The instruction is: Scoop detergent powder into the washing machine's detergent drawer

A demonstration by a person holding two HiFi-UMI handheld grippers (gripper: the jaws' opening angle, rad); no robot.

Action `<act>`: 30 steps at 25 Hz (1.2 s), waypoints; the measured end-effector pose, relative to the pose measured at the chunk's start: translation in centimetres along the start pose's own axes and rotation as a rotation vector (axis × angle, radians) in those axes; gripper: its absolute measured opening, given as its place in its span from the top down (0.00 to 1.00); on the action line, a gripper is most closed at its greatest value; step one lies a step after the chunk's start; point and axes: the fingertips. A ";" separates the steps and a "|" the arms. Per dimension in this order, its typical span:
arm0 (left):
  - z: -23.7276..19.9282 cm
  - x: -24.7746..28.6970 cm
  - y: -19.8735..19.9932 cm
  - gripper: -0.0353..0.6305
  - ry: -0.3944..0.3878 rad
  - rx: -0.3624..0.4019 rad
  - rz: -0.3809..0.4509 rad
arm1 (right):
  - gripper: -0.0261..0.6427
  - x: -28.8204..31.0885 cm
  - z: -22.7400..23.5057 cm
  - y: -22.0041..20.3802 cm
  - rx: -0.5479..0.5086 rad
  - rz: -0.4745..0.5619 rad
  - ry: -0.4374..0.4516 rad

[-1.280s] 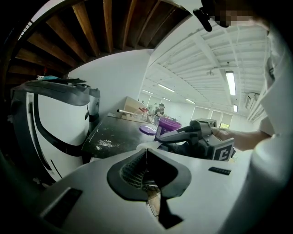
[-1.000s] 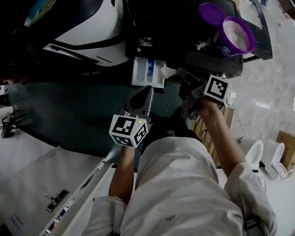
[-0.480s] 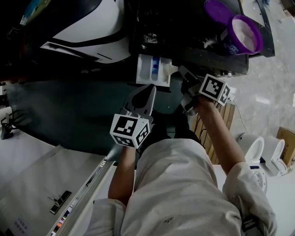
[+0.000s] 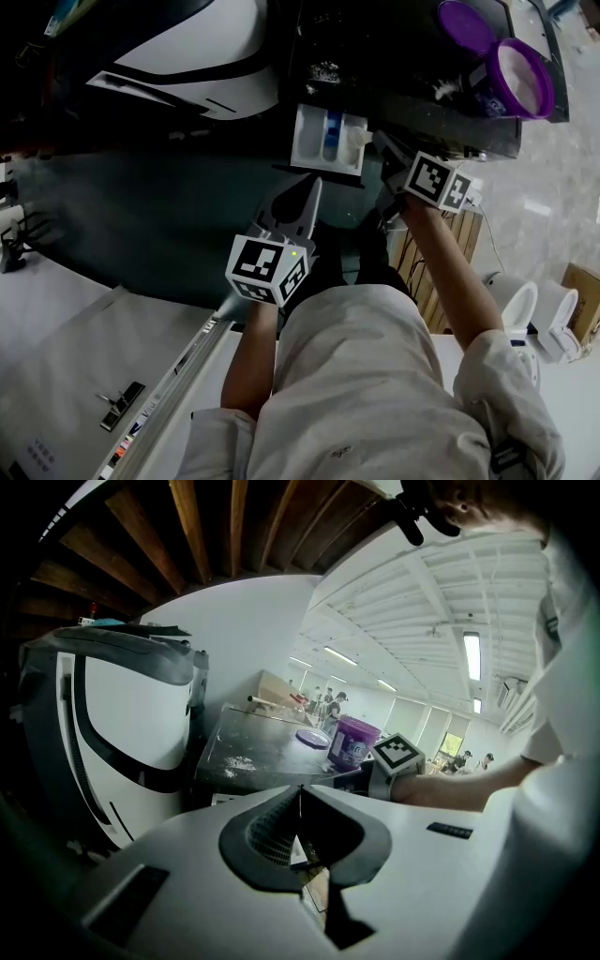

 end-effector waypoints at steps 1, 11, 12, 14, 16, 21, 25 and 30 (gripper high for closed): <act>-0.1 -0.1 0.0 0.92 0.000 -0.002 0.000 | 0.95 0.2 0.0 -0.1 -0.030 -0.003 -0.001; -0.9 -0.9 -0.3 0.92 -0.002 -0.008 -0.003 | 0.95 1.6 0.9 -1.1 -0.253 -0.026 -0.006; -0.9 -1.0 -0.4 0.92 -0.003 -0.010 -0.005 | 0.95 1.7 1.0 -1.3 -0.274 -0.032 -0.005; -1.0 -1.1 -0.6 0.92 -0.003 -0.015 -0.010 | 0.95 1.9 1.1 -1.6 -0.306 -0.039 -0.003; -1.1 -1.0 -0.7 0.92 -0.004 -0.017 -0.013 | 0.95 2.2 1.2 -1.6 -0.335 -0.039 -0.004; -1.2 -0.8 -1.0 0.92 -0.007 -0.022 -0.019 | 0.95 2.7 1.0 -1.8 -0.436 -0.048 0.009; -1.2 -0.6 -1.0 0.92 -0.009 -0.024 -0.019 | 0.95 2.9 0.6 -2.0 -0.561 -0.058 0.029; -1.2 -0.7 -0.9 0.92 -0.013 -0.022 -0.020 | 0.95 3.0 0.0 -2.4 -0.706 -0.074 0.055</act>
Point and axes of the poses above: the fingertips, and each gripper's own axes: x forward along the fingers, z to its right, y out of its top, and after that the axes turned 12 degrees about z, right-handed
